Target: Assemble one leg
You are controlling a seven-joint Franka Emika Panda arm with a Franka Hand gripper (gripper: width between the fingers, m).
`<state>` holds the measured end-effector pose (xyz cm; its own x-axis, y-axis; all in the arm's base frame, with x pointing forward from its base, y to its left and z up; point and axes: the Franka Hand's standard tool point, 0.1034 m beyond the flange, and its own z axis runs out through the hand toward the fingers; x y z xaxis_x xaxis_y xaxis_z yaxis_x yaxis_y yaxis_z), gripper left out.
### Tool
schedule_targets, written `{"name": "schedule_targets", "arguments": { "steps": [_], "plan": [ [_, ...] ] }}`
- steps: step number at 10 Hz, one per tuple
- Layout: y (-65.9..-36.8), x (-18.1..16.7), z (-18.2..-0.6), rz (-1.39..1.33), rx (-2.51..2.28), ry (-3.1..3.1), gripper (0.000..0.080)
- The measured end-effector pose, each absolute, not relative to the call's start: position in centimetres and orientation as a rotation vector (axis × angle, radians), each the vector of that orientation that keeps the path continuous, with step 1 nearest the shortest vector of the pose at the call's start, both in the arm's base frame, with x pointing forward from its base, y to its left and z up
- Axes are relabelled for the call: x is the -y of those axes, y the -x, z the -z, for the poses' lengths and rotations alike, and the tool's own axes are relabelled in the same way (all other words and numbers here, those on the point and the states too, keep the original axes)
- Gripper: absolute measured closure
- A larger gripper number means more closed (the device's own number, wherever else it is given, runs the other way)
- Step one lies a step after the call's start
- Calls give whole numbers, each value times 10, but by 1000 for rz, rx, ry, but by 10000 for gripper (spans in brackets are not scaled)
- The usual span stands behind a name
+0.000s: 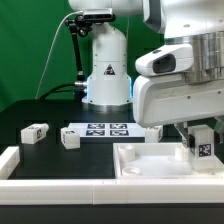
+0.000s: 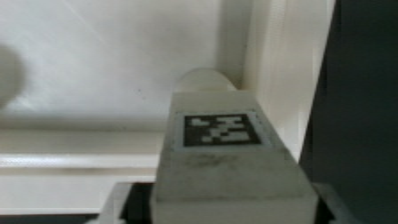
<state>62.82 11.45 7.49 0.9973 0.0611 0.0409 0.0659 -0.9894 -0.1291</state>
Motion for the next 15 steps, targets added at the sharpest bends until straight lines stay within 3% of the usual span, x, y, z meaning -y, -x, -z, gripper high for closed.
{"name": "schedule_targets", "arguments": {
  "steps": [2, 8, 15],
  "plan": [
    [-628, -114, -75, 52, 31, 3009, 510],
    [-628, -109, -73, 38, -1055, 2818, 509],
    [-625, -106, -73, -47, -1990, 2237, 509]
  ]
}}
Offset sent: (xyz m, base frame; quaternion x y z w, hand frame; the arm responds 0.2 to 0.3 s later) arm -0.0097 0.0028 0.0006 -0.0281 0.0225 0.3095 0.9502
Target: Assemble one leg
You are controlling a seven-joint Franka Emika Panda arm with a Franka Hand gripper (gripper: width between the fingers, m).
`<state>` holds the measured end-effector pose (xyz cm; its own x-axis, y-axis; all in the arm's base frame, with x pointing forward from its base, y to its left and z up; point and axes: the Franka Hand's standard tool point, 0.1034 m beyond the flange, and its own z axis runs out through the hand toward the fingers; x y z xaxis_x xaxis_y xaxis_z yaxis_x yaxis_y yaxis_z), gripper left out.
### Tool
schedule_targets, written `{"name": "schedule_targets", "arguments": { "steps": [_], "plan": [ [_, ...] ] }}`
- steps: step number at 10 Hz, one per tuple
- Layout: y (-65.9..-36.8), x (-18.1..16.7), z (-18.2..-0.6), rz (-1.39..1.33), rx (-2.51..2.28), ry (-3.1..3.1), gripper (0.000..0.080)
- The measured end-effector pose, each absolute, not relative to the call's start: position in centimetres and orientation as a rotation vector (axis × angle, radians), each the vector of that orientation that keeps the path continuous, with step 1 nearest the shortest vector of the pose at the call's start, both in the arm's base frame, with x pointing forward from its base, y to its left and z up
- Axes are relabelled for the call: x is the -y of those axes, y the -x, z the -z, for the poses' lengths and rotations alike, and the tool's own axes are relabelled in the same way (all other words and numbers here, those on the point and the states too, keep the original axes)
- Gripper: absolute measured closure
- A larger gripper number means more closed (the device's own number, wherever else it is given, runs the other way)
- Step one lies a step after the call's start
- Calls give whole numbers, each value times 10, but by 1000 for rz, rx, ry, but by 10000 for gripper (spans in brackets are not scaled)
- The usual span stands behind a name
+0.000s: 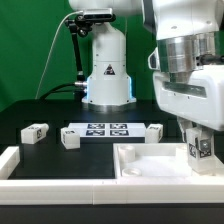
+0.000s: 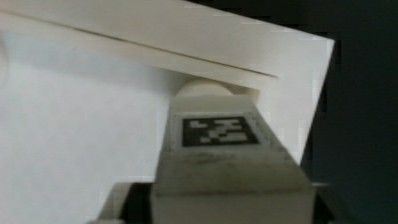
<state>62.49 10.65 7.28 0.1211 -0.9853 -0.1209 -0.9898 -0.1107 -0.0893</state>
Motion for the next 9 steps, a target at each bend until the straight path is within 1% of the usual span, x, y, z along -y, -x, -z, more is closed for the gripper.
{"name": "schedule_targets", "arguments": {
  "steps": [3, 8, 9],
  "plan": [
    [-623, -113, -72, -79, -2263, 1969, 509],
    [-623, -116, -73, -133, -2480, 1663, 509],
    [-623, -117, -73, -131, -2466, 1683, 432]
  ]
}}
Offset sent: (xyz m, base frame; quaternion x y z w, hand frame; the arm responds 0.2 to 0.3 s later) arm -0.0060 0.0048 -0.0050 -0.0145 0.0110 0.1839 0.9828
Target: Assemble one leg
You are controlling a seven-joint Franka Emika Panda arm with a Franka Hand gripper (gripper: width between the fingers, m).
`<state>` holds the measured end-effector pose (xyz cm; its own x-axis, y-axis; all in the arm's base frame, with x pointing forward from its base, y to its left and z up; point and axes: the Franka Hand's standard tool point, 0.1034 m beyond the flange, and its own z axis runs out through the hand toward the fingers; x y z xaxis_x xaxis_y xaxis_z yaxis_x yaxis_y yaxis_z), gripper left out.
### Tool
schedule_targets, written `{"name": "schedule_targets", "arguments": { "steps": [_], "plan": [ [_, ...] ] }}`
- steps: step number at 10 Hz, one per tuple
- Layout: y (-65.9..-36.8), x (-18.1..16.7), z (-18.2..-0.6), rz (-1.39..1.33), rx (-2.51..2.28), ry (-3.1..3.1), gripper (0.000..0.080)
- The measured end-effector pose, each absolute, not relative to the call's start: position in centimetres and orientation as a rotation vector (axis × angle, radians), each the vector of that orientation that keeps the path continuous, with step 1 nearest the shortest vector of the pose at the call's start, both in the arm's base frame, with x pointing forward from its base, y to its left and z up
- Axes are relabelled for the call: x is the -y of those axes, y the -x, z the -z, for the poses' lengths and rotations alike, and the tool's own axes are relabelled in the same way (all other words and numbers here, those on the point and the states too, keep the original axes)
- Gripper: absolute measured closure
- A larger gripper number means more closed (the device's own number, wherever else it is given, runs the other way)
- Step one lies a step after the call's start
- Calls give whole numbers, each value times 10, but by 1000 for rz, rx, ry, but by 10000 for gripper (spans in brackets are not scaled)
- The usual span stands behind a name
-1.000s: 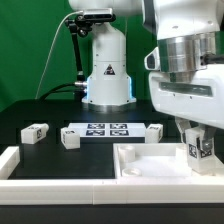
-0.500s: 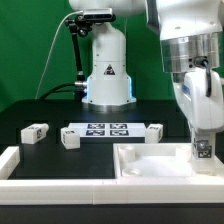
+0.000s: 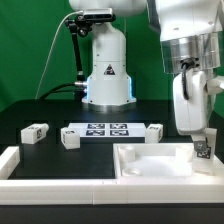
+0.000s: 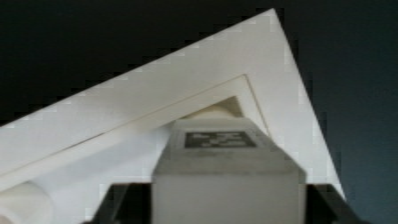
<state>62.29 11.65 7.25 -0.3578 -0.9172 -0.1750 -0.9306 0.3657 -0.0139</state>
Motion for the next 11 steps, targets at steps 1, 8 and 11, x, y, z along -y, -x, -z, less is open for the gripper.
{"name": "schedule_targets", "arguments": {
  "steps": [1, 8, 11],
  "plan": [
    [-623, -116, -73, -128, -2445, 1712, 432],
    [-620, -119, -74, -103, -1833, 2357, 150],
    [-618, -122, -75, -96, -1479, 2616, 150]
  ]
}}
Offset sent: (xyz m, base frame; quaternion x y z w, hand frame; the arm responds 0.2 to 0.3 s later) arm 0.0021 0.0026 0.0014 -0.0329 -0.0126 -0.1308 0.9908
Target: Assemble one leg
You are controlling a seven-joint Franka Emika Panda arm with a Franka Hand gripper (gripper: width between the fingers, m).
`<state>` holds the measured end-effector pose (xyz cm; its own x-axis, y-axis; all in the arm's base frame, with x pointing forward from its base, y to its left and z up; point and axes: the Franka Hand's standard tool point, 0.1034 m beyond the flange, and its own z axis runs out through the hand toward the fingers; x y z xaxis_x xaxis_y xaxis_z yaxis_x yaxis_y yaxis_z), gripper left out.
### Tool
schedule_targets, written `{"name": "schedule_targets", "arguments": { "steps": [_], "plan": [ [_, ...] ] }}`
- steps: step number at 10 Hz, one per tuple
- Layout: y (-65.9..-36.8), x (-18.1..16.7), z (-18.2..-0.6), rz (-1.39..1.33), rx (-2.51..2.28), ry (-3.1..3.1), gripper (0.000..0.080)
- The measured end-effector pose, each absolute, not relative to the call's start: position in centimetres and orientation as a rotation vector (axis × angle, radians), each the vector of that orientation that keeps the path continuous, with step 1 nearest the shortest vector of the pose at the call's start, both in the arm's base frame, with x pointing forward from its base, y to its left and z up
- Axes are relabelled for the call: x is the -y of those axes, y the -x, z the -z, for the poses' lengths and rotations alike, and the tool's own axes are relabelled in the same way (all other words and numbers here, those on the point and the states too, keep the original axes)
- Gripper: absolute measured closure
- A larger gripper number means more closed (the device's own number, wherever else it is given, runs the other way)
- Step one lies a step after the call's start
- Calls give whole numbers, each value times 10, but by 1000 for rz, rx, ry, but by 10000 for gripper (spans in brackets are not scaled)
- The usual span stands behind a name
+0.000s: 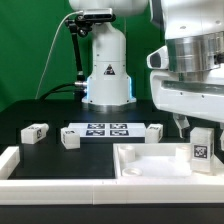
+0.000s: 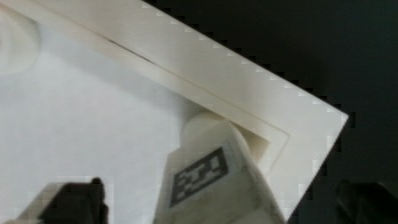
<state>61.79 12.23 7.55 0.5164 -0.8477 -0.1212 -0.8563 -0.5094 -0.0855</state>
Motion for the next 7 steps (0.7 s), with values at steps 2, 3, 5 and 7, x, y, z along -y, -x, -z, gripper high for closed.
{"name": "schedule_targets", "arguments": {
  "steps": [2, 3, 5, 7],
  "plan": [
    [-618, -122, -77, -68, -1091, 2824, 150],
    [-618, -121, -76, -68, -939, 2880, 150],
    [-619, -118, -77, -54, -641, 2964, 150],
    [-620, -117, -77, -41, -461, 2999, 150]
  ]
}}
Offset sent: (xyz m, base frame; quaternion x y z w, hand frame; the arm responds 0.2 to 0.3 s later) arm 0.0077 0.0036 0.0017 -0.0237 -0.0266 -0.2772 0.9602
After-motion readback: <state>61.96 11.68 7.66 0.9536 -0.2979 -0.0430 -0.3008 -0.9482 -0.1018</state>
